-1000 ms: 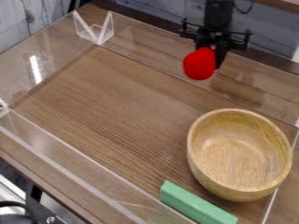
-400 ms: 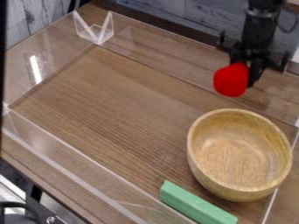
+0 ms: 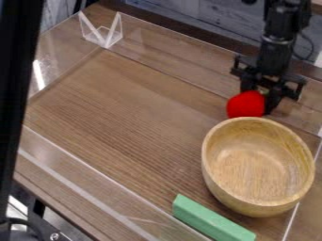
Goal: Move the red object to the right side of the table
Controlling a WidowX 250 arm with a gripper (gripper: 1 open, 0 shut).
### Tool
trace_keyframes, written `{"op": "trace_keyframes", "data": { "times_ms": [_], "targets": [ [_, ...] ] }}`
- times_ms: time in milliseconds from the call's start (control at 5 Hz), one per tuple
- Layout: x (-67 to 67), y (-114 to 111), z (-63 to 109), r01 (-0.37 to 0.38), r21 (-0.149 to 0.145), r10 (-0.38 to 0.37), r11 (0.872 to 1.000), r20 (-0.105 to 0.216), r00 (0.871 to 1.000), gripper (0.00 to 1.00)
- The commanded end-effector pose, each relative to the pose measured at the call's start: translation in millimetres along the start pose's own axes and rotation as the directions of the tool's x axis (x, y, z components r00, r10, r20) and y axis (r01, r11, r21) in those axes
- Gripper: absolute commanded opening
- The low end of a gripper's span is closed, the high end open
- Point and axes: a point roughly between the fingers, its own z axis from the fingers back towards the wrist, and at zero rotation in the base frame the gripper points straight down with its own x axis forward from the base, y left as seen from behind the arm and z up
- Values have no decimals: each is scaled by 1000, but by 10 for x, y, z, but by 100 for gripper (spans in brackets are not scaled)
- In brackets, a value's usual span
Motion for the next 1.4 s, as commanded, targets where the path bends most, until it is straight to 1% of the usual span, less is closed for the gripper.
{"op": "trace_keyframes", "data": {
  "times_ms": [0,200,600,800,1000,1200],
  "targets": [
    [83,63,241,-71,2,71,997,65,995,100],
    [74,124,269,-127,0,127,992,71,989,100],
    [72,-14,337,-232,-1,232,973,81,969,100],
    [86,1,398,-229,4,227,973,88,970,100],
    [80,9,409,-225,13,223,974,88,971,100],
    [83,19,398,-280,13,278,960,90,956,100]
  ]
}}
